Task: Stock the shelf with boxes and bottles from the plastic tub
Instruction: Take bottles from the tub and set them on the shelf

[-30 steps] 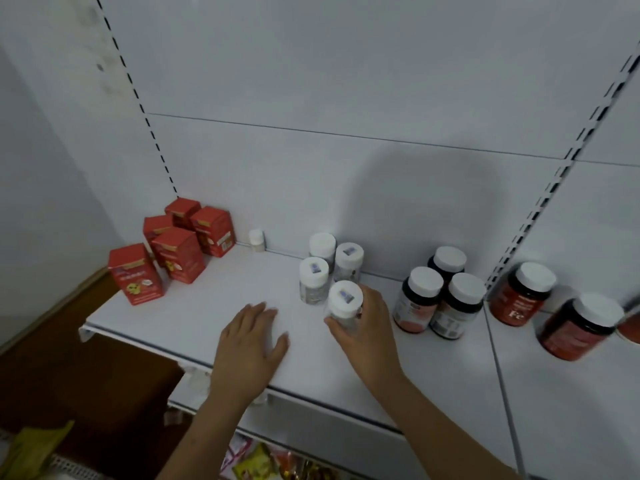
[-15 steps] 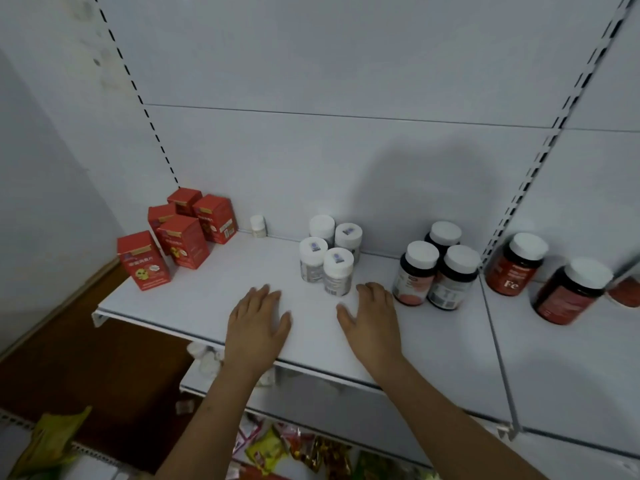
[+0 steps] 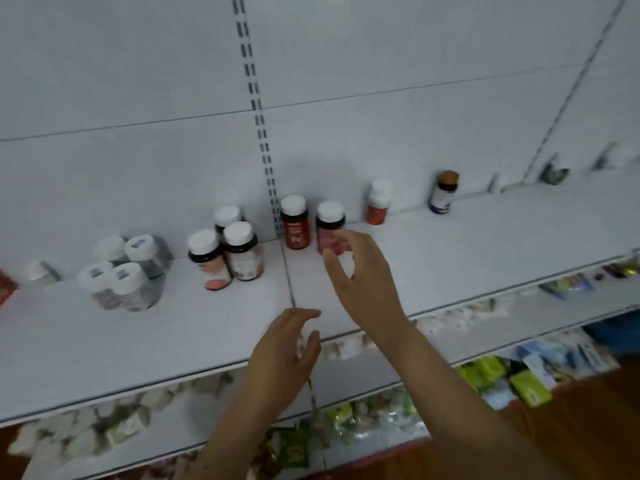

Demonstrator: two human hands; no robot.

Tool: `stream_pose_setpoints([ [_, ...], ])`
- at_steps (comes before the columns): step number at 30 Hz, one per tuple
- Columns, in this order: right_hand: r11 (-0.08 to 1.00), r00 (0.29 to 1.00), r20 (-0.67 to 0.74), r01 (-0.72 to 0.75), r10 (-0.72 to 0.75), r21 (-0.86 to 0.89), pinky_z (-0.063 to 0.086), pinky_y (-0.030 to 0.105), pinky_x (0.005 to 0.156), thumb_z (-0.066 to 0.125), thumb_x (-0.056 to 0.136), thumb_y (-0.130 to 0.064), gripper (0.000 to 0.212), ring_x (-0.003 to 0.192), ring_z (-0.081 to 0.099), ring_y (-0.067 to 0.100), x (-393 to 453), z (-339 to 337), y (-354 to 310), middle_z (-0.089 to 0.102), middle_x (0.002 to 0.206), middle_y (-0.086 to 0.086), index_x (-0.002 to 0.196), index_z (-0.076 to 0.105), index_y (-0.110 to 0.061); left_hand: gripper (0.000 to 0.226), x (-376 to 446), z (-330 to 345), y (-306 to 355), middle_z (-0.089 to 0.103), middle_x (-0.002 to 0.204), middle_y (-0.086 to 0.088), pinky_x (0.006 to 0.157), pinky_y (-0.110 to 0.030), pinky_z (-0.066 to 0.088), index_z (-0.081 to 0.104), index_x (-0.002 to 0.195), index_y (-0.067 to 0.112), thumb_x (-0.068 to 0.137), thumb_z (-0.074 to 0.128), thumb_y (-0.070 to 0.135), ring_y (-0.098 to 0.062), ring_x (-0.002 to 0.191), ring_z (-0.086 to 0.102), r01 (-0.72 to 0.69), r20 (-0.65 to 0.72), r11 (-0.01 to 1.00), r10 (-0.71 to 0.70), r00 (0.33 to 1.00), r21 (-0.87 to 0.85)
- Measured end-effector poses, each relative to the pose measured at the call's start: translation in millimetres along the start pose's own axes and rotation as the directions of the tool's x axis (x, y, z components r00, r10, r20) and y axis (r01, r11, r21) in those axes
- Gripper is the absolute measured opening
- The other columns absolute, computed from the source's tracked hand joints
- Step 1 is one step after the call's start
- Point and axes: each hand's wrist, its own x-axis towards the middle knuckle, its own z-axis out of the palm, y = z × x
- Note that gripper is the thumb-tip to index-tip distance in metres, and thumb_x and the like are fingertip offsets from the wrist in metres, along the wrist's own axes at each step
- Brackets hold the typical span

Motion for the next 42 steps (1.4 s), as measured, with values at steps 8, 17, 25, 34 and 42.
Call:
stream_pose_setpoints([
  [8, 0.922, 0.932, -0.273, -0.306, 0.24, -0.236, 0.033, 0.021, 0.105, 0.049, 0.098, -0.048, 0.05, 0.13, 0.044, 0.017, -88.8, -234.6, 119.7, 0.052, 0.138, 0.001, 0.138, 0.051, -0.017, 0.04, 3.7, 168.7, 156.4, 0.049, 0.129, 0.02, 0.099, -0.005, 0.031, 0.055, 0.132, 0.028, 0.095, 0.049, 0.041, 0.01, 0.115, 0.041, -0.252, 0.379, 0.959, 0.283, 0.881, -0.132],
  [17, 0.747, 0.725, -0.532, -0.622, 0.437, -0.235, 0.035, 0.026, 0.105, 0.047, 0.099, -0.049, 0.048, 0.129, 0.045, 0.016, -195.4, -397.2, 196.9, 0.052, 0.137, -0.002, 0.139, 0.05, -0.021, 0.06, -13.0, 299.9, 276.1, 0.045, 0.141, 0.013, 0.105, -0.025, 0.04, 0.045, 0.142, 0.032, 0.09, 0.031, 0.058, -0.005, 0.128, 0.044, -0.394, 0.616, 0.886, 0.456, 0.642, -0.244],
  [25, 0.619, 0.593, -0.635, -0.753, 0.495, -0.221, 0.027, 0.019, 0.102, 0.045, 0.1, -0.052, 0.053, 0.134, 0.04, 0.01, -206.4, -473.3, 266.4, 0.047, 0.143, -0.007, 0.144, 0.043, -0.024, 0.046, 36.7, 400.8, 343.0, 0.045, 0.144, 0.008, 0.105, -0.024, 0.037, 0.044, 0.145, 0.025, 0.1, 0.048, 0.037, -0.01, 0.131, 0.044, -0.471, 0.695, 0.835, 0.518, 0.498, -0.285],
  [34, 0.508, 0.568, -0.647, -0.805, 0.509, -0.306, 0.031, 0.023, 0.102, 0.041, 0.1, -0.056, 0.058, 0.137, 0.038, 0.013, -114.1, -583.7, 351.3, 0.043, 0.147, -0.005, 0.148, 0.039, -0.023, 0.062, 145.7, 509.7, 426.3, 0.049, 0.143, 0.005, 0.108, -0.035, 0.041, 0.044, 0.144, 0.027, 0.09, 0.033, 0.056, -0.012, 0.132, 0.045, -0.433, 0.713, 0.834, 0.53, 0.458, -0.343],
  [42, 0.46, 0.525, -0.677, -0.836, 0.515, -0.298, 0.03, 0.026, 0.104, 0.041, 0.101, -0.053, 0.057, 0.139, 0.036, 0.016, -75.8, -661.8, 423.8, 0.042, 0.15, -0.002, 0.149, 0.036, -0.023, 0.057, 217.0, 591.8, 505.9, 0.05, 0.141, 0.001, 0.104, -0.027, 0.038, 0.044, 0.145, 0.022, 0.096, 0.039, 0.051, -0.013, 0.129, 0.046, -0.471, 0.714, 0.788, 0.587, 0.382, -0.396],
])
